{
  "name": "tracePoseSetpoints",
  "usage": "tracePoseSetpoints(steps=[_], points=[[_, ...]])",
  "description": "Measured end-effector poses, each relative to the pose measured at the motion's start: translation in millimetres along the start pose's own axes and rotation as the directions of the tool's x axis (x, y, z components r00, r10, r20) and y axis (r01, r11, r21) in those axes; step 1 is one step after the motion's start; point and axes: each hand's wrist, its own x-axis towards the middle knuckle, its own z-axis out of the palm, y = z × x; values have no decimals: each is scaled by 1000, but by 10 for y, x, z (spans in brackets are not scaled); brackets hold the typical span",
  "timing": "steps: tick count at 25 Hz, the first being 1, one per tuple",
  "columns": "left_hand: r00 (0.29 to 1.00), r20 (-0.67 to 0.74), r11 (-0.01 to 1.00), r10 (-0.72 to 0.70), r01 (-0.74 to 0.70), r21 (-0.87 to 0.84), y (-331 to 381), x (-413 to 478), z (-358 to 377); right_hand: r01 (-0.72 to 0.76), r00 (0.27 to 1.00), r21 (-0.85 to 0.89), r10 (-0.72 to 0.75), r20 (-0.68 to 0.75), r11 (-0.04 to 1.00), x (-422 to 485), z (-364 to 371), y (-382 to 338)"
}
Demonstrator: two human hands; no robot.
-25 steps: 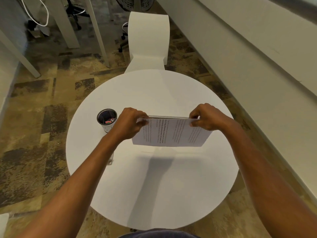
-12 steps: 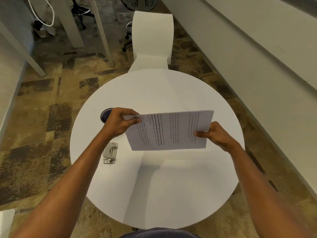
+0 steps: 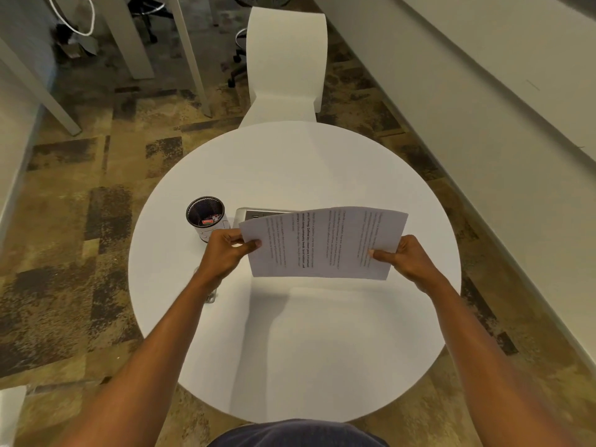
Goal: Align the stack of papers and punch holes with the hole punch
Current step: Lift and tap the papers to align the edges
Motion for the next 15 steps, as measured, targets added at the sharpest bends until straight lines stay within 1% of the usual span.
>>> tracePoseSetpoints(steps=[3,6,8,10,12,13,15], points=[[999,-35,997,13,-10,74,-73,-9,86,-1,1000,-93,-1,-12,996,-3,25,101],[999,-36,997,28,-26,74,-102,22,85,11,999,-88,-14,-41,996,7,9,168],[999,-5,996,35,-34,84,-132,34,74,-13,1000,-61,12,-22,998,9,21,260],[1000,25,990,18,-22,141,-211,2,80,-61,998,-85,63,20,995,-22,65,389],[1000,6,977,1,-2,214,-311,-54,90,-72,996,-121,77,36,990,-56,117,502],[1000,-19,972,-1,6,234,-345,-70,95,-64,998,-123,67,20,990,-59,131,527],[999,-47,978,-2,12,208,-370,-66,103,-38,999,-111,34,-35,993,-47,123,526]])
